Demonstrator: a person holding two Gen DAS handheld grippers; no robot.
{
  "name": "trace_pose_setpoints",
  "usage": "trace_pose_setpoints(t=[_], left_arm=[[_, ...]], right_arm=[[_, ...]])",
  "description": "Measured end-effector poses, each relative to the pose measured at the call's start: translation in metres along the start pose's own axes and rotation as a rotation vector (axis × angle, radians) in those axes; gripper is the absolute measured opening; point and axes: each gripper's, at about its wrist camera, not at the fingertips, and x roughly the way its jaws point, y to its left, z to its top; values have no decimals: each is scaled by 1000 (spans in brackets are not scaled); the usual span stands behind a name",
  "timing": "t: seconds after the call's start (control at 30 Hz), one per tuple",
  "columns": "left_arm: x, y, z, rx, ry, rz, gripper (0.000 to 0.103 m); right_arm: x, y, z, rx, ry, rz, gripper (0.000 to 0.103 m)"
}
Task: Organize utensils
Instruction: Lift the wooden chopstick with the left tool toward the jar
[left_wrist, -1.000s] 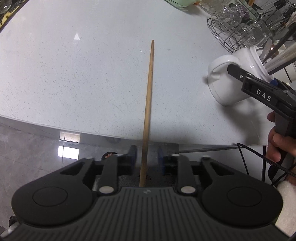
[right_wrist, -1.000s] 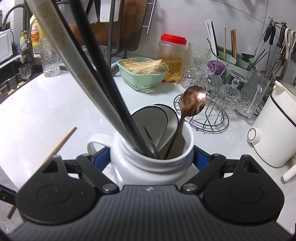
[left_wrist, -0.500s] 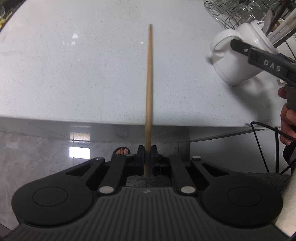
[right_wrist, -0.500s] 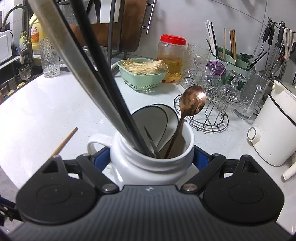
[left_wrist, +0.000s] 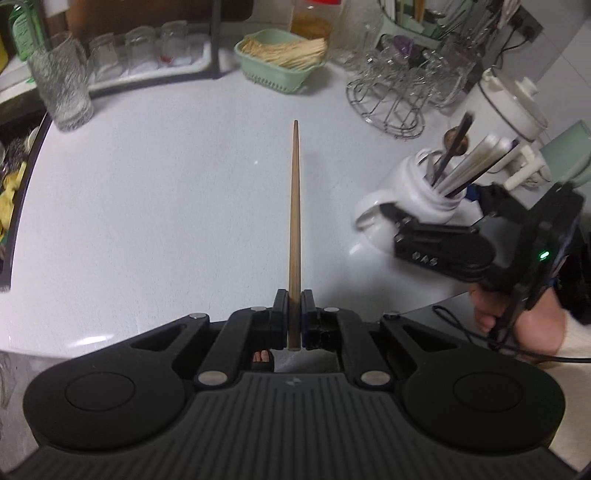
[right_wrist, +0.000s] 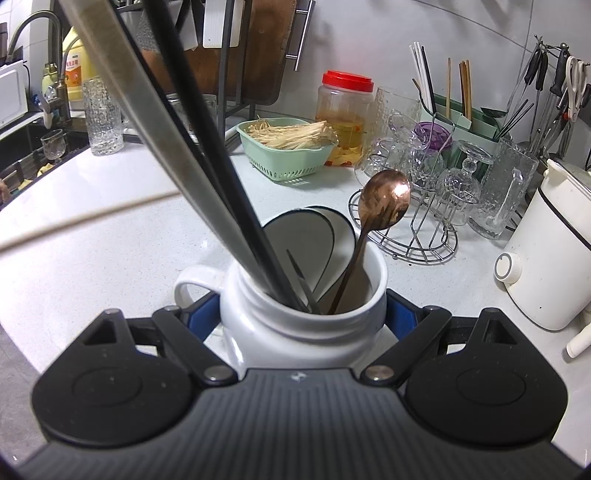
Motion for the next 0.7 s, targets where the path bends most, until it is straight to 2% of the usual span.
trace_pose_setpoints(t=[0.17, 0.23, 0.4, 0.7], left_arm=[[-31, -11, 29, 100, 1, -21, 7], [-45, -19, 43, 173, -14, -3, 7], [-73, -40, 78, 321, -26, -12, 7], [-93, -61, 130, 494, 61, -116, 7]], right_arm=[[-1, 0, -1, -2, -3, 0, 93], [-1, 0, -1, 0, -6, -2, 93], [-1, 3, -1, 9, -13, -13, 93], [-3, 4, -5, 4, -35, -13, 93]])
